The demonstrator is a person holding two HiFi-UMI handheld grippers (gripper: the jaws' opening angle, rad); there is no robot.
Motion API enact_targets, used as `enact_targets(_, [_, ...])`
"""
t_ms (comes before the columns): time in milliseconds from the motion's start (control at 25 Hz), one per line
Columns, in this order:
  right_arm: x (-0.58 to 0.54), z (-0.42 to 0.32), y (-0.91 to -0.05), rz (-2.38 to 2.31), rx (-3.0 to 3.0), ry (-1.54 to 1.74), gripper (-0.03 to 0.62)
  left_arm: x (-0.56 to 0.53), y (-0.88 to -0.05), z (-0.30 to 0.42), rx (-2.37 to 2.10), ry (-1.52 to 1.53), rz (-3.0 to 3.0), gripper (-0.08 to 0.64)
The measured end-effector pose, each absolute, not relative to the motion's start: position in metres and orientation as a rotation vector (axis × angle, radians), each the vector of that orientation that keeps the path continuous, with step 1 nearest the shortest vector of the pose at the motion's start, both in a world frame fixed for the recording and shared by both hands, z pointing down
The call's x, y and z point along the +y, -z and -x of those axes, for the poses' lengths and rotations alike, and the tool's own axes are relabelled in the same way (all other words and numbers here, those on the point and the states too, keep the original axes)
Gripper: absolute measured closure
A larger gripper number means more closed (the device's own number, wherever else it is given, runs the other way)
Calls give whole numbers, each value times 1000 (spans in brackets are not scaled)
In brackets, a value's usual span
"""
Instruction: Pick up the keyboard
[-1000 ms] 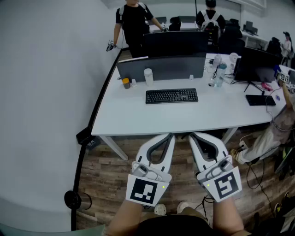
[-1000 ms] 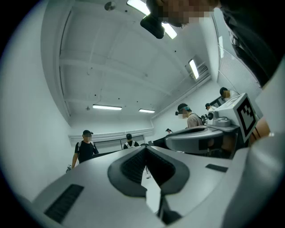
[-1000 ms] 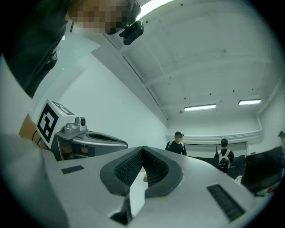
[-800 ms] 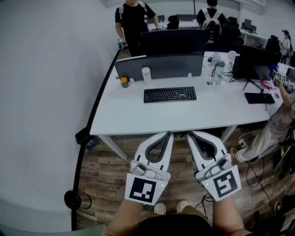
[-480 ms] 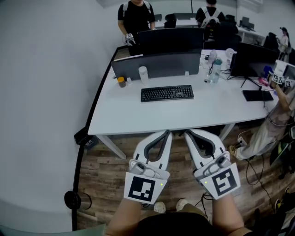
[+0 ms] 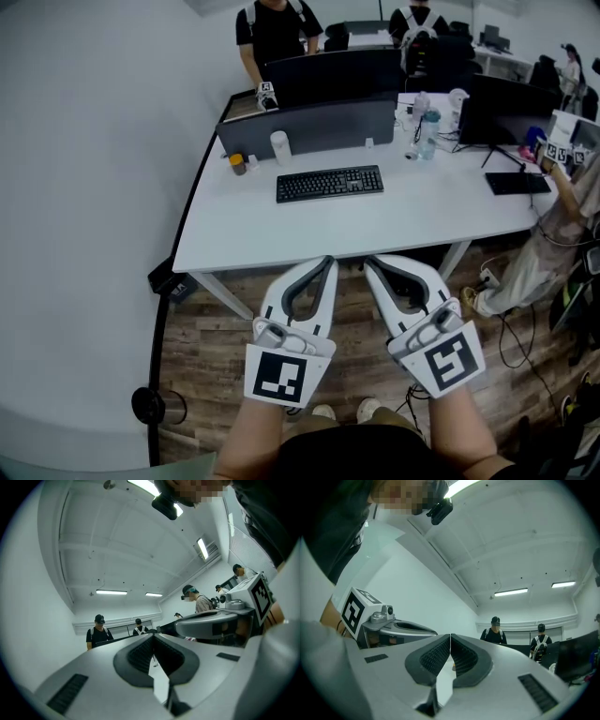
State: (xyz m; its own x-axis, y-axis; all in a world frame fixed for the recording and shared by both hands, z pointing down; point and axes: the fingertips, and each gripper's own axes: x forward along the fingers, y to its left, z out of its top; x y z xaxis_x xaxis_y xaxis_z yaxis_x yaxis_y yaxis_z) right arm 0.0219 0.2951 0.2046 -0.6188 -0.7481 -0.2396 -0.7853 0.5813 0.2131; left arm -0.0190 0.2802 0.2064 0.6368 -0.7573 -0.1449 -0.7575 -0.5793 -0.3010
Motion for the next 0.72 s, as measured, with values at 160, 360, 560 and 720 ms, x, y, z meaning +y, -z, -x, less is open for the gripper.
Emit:
enact_targets(160, [301,-30,-209,1287,2691,-456,558,285,-210,13,1236,-4,2516,552])
enact_targets(360, [318,-39,-207,1240,2690,-454,558,301,-213,2,1258,6,2493,552])
enact_targets(560, [333,-49,-213,1231,2686,-433,560,317,-220,-8,1254,26,2487,552])
enact_targets(720, [337,-48,-213,1227,2681,-422,558,320,-221,-6,1253,36,2483,552])
